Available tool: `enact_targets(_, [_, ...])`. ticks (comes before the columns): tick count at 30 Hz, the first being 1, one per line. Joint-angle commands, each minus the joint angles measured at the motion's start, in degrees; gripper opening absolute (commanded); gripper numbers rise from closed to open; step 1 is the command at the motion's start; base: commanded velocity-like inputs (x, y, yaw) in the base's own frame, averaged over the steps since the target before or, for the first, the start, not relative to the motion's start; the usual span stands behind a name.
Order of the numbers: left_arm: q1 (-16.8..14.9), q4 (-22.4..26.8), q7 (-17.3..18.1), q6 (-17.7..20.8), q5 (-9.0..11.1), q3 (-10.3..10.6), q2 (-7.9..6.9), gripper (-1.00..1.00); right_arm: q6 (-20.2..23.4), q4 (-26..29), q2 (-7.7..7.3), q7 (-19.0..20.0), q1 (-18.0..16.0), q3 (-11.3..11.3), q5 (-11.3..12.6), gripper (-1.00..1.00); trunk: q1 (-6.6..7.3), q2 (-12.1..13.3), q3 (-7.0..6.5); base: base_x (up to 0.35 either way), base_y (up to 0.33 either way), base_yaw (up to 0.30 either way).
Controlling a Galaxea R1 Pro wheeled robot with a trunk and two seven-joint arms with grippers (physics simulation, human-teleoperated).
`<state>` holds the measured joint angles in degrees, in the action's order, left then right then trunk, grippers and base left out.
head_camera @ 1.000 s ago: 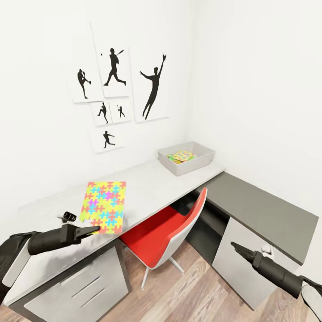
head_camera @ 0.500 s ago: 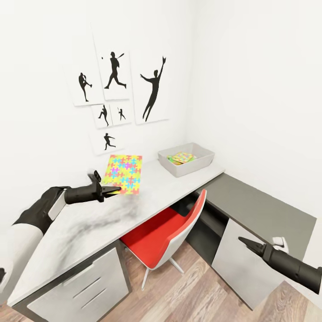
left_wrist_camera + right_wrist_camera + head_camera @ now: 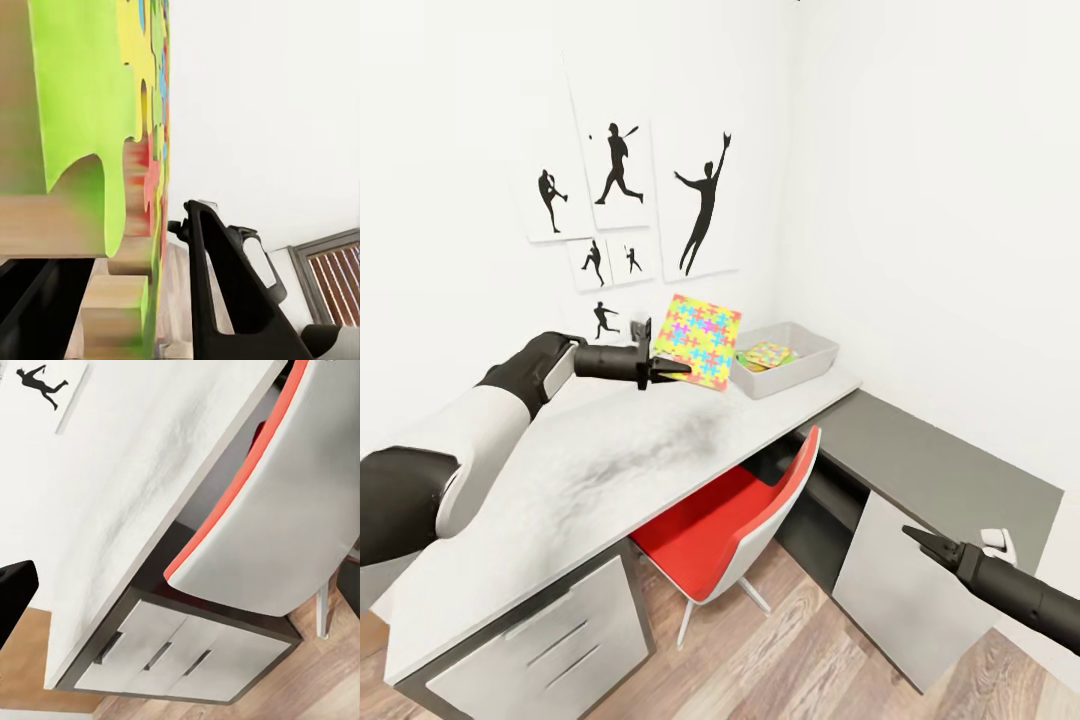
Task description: Put all the toys in the child's room - the three board games (two on the bed and one on the table), the two jigsaw puzzles on the table, and the tennis ball on the table - inside the toy box on the table in the child's room.
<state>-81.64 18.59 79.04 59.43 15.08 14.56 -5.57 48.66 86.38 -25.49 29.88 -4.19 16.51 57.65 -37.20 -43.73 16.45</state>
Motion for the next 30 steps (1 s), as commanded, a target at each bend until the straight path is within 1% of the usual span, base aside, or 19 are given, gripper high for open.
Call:
enact_targets(1, [-0.43, -0.31, 0.02, 0.57, 0.05, 0.51, 0.30, -1.00, 0.38, 0.01, 0.00, 0.15, -0.04, 0.07, 0.00, 1.00, 0.21, 0.35, -0.10, 0.000, 0.000, 0.000])
enact_targets(4, [-0.86, -0.75, -0.13, 0.57, -0.37, 0.90, 0.68, -1.00, 0.86, 0.07, 0.00, 0.17, -0.04, 0.09, 0.01, 1.00, 0.87, 1.56, -0.64, 0.000, 0.000, 0.000])
enact_targets(8, [-1.01, -0.94, -0.18, 0.57, -0.52, 1.17, 0.67, -1.00, 1.47, 0.15, 0.00, 0.18, -0.03, 0.10, 0.05, 1.00, 1.75, 3.16, -1.36, 0.000, 0.000, -0.048])
enact_targets(14, [-1.06, -1.00, -0.20, 0.57, -0.50, 1.20, 0.42, -1.00, 1.75, 0.17, 0.00, 0.35, -0.03, 0.42, 0.09, 1.00, 3.07, 5.57, -2.44, 0.000, 0.000, -0.228])
enact_targets(17, [-1.07, -1.01, -0.18, 0.57, -0.49, 1.18, 0.34, -1.00, 1.78, 0.08, 0.00, 1.26, -0.05, 0.79, 0.09, 1.00, 3.73, 6.77, -2.97, 0.000, 0.000, -0.275])
enact_targets(21, [-1.07, -1.01, -0.11, 0.57, -0.49, 1.14, 0.31, -1.00, 1.79, -0.02, 0.00, 3.26, -0.05, 0.99, 0.03, 1.00, 3.73, 6.77, -2.97, 0.000, 0.000, -0.283])
enact_targets(30, [-0.99, -0.85, 0.13, 0.57, -0.55, 0.90, -0.02, -1.00, 1.83, -0.07, 0.00, 4.11, -0.03, 1.41, 0.01, 1.00, 3.73, 6.77, -2.97, 0.010, -0.008, -0.274])
